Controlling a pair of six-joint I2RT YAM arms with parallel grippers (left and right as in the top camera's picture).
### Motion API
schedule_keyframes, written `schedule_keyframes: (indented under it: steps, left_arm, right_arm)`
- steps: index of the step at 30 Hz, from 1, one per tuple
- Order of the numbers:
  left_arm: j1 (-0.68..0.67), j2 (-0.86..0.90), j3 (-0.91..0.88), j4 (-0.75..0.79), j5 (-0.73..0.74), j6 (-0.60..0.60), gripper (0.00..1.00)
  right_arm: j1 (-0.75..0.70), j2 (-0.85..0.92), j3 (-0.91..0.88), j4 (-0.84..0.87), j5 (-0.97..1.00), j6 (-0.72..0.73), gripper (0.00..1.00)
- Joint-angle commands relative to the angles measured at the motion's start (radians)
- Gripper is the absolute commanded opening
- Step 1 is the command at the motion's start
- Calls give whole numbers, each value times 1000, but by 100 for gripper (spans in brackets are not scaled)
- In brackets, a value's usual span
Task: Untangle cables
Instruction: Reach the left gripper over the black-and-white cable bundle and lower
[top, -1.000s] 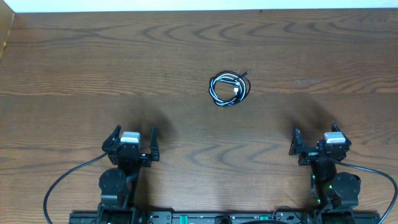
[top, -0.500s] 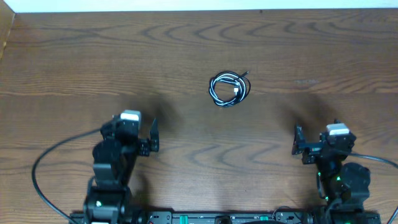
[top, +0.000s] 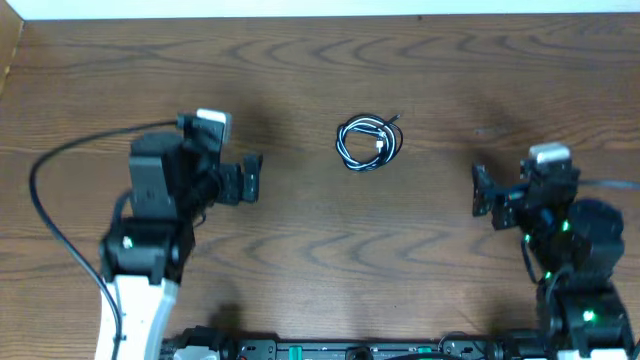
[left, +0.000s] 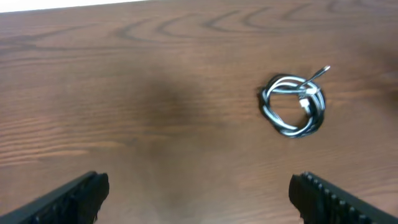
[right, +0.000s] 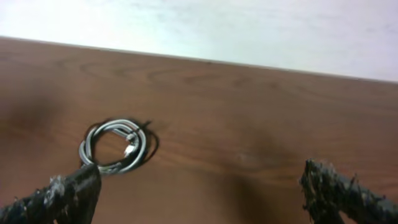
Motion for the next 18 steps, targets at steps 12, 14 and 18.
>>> schedule_keyframes:
  steps: [12,14,18]
  left_arm:
    - [-96,448,529,-348,113,-23,98]
    - [-138,513,567,-378,113,-22,98]
    - [-225,605,569,-353,113,-19,98]
  right_arm:
    - [-52,448,519,-370,-269,-8,99]
    - [-67,494,568,-412,-312,-8,99]
    - [-72,528,584,-418,-330,-8,99]
